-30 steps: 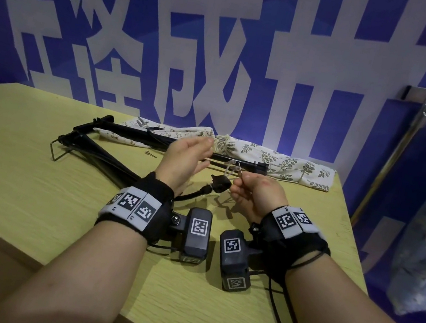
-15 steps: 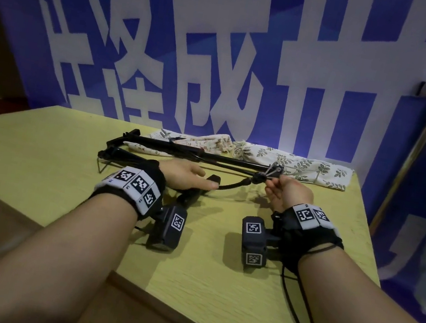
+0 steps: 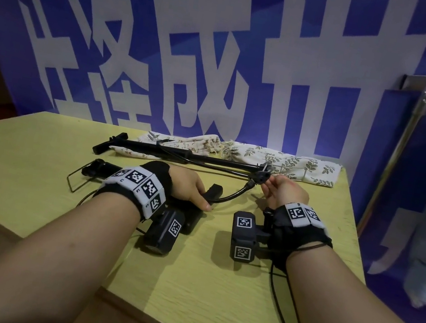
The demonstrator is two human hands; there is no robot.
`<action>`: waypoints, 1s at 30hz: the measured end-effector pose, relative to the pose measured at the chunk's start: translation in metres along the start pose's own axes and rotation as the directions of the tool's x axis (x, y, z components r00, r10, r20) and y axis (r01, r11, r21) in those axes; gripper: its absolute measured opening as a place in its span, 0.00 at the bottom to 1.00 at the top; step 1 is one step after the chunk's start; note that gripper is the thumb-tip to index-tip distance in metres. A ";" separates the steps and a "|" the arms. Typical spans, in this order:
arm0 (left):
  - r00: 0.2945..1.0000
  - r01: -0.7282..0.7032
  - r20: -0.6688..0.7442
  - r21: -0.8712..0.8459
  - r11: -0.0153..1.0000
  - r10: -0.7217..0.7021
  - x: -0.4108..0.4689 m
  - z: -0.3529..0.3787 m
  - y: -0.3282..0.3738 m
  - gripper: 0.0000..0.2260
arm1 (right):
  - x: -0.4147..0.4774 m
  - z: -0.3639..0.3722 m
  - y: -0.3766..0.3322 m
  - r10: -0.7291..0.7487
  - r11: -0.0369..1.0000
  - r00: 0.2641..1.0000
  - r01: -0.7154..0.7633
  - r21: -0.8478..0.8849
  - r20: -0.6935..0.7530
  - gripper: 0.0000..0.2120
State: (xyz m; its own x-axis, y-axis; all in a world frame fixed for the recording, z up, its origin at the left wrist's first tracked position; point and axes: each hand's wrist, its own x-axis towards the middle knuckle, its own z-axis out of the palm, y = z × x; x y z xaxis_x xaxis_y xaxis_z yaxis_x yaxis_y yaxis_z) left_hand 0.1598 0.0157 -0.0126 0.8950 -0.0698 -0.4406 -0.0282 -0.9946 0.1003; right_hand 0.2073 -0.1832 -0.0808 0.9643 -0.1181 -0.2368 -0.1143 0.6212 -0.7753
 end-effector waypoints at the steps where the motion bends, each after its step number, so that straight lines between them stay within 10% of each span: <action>1: 1.000 -0.003 0.007 -0.003 1.000 0.003 0.001 0.000 0.000 0.26 | -0.002 -0.002 0.001 -0.011 1.000 1.000 0.011 0.025 0.014 0.13; 9: 0.997 -0.052 0.049 -0.027 0.998 0.054 0.008 -0.003 0.001 0.15 | 0.003 0.006 -0.013 0.111 0.994 0.988 -0.108 0.032 -0.103 0.17; 19: 0.990 -0.142 -0.031 -0.332 0.933 0.140 -0.008 -0.029 0.006 0.30 | -0.009 -0.001 -0.010 0.007 0.999 1.000 -0.008 0.043 0.027 0.15; 25: 0.954 -0.278 -0.263 -0.580 0.766 0.147 -0.028 -0.059 0.003 0.15 | -0.035 0.011 -0.016 -0.037 0.996 0.999 0.037 0.079 -0.003 0.10; 30: 0.842 -0.494 -0.539 -0.763 0.418 0.013 -0.066 -0.088 -0.002 0.12 | -0.054 0.020 -0.013 -0.118 0.968 0.989 0.133 -0.212 0.084 0.06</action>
State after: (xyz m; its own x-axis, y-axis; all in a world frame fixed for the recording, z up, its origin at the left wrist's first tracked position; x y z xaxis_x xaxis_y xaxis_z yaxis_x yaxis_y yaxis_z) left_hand 0.1403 0.0288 0.0949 0.9934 -0.0297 0.1108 -0.1145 -0.3218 0.9398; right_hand 0.1616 -0.1692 -0.0465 0.9877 -0.1250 -0.0936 -0.0327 0.4210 -0.9065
